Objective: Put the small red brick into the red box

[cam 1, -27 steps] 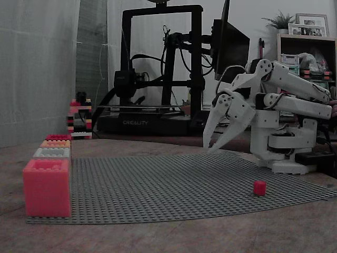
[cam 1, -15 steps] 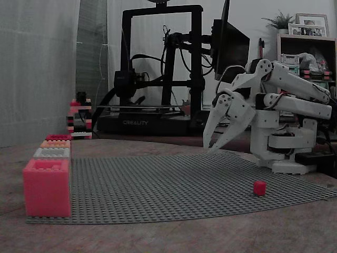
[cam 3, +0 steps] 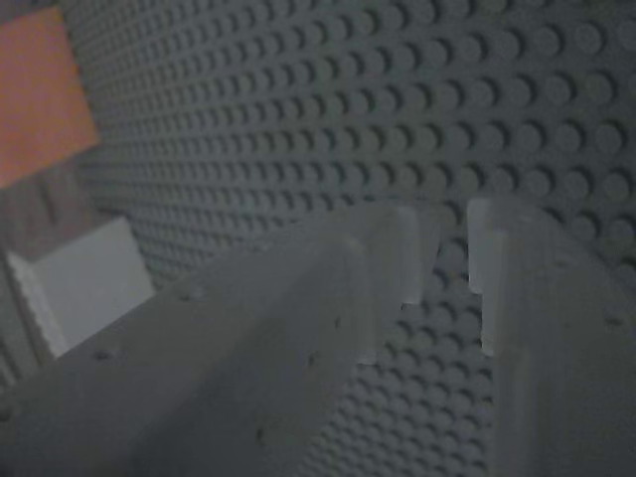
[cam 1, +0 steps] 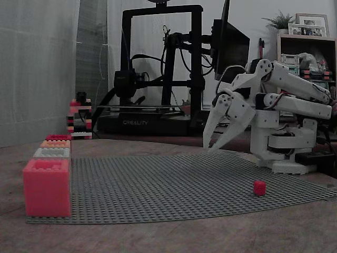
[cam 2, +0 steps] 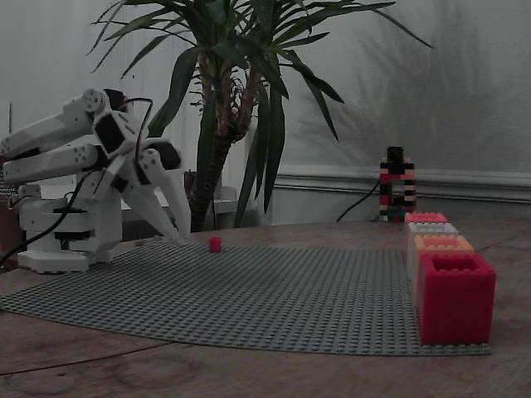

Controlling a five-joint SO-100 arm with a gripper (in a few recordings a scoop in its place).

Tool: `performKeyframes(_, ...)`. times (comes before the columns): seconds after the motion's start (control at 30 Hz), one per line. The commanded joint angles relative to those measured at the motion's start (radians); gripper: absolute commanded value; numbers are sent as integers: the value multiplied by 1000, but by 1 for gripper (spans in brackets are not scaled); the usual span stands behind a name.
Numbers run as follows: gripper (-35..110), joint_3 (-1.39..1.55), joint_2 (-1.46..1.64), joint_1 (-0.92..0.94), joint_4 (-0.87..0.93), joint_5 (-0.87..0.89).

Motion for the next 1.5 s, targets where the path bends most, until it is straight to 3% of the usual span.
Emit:
performKeyframes(0.0,0,-75,-9,-57,-17,54)
performKeyframes(0.6,0,-433,-351,-472,-6,186)
performKeyframes(1.1,0,-548,-607,-692,-5,124)
performKeyframes(1.47,0,-742,-828,-854,124,49)
